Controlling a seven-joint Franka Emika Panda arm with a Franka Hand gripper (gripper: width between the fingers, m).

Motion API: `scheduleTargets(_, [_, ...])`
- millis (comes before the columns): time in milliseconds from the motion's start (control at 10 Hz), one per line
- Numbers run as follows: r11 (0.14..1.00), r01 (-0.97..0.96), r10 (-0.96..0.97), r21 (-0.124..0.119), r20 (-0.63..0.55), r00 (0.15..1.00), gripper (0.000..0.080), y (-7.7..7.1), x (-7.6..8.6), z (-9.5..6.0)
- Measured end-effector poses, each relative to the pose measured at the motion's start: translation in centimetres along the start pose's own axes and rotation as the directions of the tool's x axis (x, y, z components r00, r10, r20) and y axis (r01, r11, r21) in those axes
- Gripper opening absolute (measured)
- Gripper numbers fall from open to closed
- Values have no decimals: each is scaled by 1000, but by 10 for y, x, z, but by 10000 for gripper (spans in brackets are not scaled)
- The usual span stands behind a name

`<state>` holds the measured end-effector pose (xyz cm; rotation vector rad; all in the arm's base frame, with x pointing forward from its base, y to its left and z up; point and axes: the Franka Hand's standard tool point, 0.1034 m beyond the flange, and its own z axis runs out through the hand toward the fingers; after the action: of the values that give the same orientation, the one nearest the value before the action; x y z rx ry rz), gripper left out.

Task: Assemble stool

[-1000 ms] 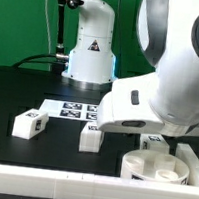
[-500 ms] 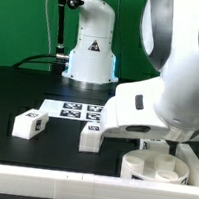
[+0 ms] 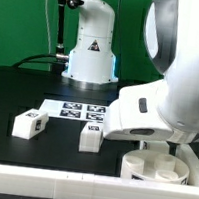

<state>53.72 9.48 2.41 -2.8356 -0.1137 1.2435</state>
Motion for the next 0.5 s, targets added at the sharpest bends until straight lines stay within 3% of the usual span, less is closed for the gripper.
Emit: scheduleTargets(500, [999,32,-32,4,-30,999,648,10,8,2])
